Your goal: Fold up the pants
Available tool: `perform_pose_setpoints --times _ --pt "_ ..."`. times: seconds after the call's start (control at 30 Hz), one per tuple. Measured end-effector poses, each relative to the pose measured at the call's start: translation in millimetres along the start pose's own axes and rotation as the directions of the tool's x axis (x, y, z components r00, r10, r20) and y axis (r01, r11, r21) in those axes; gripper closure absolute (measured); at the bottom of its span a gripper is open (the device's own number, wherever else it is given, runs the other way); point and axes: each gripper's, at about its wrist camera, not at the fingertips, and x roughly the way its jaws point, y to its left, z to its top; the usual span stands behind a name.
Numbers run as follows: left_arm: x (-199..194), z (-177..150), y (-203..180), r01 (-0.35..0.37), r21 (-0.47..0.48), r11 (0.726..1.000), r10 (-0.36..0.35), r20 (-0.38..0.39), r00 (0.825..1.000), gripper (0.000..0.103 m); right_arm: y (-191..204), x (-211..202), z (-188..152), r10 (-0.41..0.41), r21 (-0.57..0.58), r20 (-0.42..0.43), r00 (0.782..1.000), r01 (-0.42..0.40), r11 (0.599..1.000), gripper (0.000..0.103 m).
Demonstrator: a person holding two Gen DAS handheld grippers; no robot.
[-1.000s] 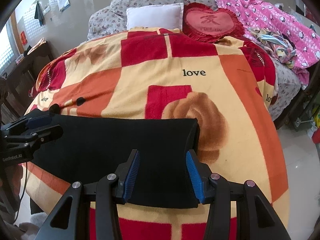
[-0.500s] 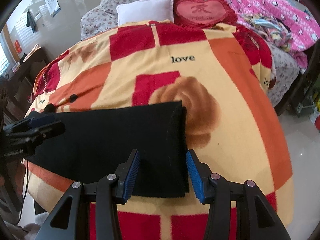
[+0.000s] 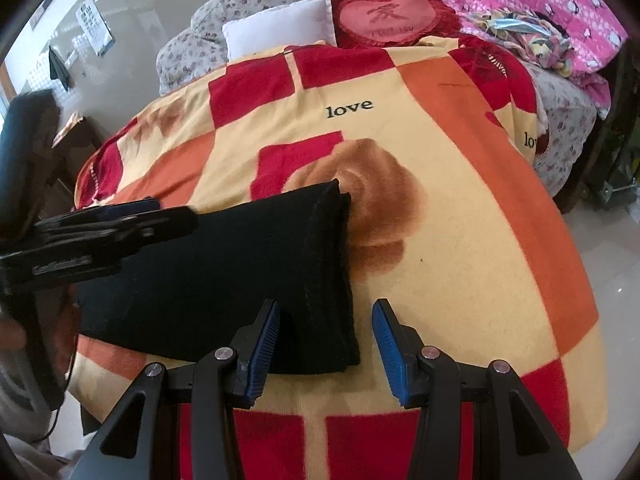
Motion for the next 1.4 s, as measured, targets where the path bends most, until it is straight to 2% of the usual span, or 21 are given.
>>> perform_pose_setpoints --times 0.3,0.5,0.67,0.77,0.83,0.9,0.93,0.97,1.07,1.13,1.17,1.3,1.4 --pt "32 29 -30 0.1 0.01 0.995 -0.099 -0.063 0.993 0.028 -2 -2 -5 0.04 -0.035 0.018 0.999 -0.04 0.999 0.056" --pt "46 36 -59 0.085 0.114 0.99 -0.078 -0.069 0.995 0.028 3 0 -9 0.078 -0.057 0.057 0.995 -0.075 0.996 0.056" --pt "58 39 -66 0.096 0.15 0.984 -0.083 -0.091 0.992 0.028 1 -1 -13 0.107 -0.042 0.087 0.99 -0.104 0.994 0.056" --pt "66 38 -73 0.136 0.18 0.974 -0.115 -0.123 0.986 0.029 -2 -2 -16 0.126 -0.028 0.096 0.987 -0.124 0.992 0.056" --pt "65 35 -81 0.132 0.238 0.962 -0.112 -0.098 0.989 0.043 -2 -3 -17 0.131 -0.025 0.106 0.986 -0.13 0.991 0.06" --pt "63 33 -88 0.113 0.293 0.949 -0.094 -0.078 0.993 0.066 -3 -2 -18 0.127 -0.019 0.118 0.985 -0.126 0.992 0.07" --pt "62 32 -89 0.12 0.306 0.944 -0.102 -0.074 0.992 0.068 -3 -1 -19 0.134 -0.013 0.123 0.983 -0.134 0.991 0.077" --pt "62 32 -89 0.125 0.306 0.944 -0.108 -0.072 0.992 0.071 -5 1 -20 0.168 -0.001 0.122 0.978 -0.17 0.986 0.08" --pt "59 35 -80 0.153 0.29 0.945 -0.137 -0.074 0.988 0.085 -6 3 -19 0.192 0.01 0.127 0.973 -0.194 0.981 0.085" --pt "51 39 -72 0.183 0.265 0.947 -0.17 -0.072 0.983 0.088 -5 -1 -16 0.22 0.018 0.14 0.965 -0.225 0.974 0.087" --pt "44 41 -68 0.189 0.262 0.947 -0.18 -0.058 0.982 0.09 -5 -5 -13 0.256 0.027 0.155 0.954 -0.263 0.964 0.087" --pt "1 47 -51 0.149 0.264 0.953 -0.162 0.026 0.986 0.09 15 -21 2 0.326 -0.023 0.188 0.927 -0.327 0.945 0.087" --pt "-34 48 -24 0.116 0.234 0.965 -0.139 0.085 0.987 0.09 40 -31 18 0.401 -0.086 0.205 0.893 -0.392 0.916 0.088"
